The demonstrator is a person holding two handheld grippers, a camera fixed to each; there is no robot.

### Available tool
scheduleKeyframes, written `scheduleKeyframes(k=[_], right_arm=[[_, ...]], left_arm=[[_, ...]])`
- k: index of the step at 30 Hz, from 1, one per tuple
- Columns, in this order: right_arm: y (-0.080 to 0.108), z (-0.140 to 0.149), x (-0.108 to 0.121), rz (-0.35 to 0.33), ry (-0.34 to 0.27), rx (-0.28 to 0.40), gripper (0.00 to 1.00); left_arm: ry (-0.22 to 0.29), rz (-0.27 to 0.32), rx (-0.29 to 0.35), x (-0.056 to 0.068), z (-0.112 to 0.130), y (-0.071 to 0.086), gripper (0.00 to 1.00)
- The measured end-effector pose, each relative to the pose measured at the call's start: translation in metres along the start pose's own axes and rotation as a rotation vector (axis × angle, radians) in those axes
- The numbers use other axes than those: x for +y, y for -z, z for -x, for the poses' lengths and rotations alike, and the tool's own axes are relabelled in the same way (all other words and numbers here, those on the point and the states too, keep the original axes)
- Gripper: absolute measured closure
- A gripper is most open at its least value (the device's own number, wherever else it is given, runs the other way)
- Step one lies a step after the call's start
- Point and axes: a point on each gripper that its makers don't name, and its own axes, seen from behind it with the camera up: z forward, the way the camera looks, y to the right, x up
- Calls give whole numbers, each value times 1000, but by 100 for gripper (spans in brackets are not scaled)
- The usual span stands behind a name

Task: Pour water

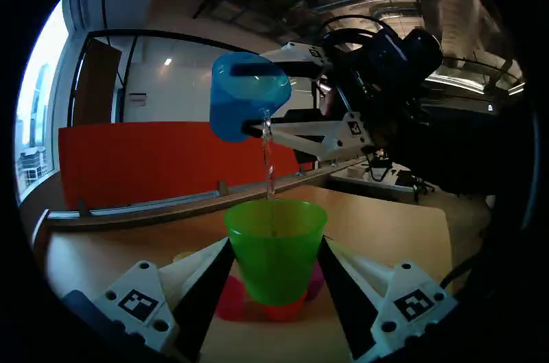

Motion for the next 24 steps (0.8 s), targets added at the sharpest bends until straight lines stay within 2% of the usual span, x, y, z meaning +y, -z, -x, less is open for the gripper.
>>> scheduleKeyframes(k=[24], right_arm=[[3,1,4,10,43,-8,12]], left_arm=[[-6,-4,0,1,-2,1,18]])
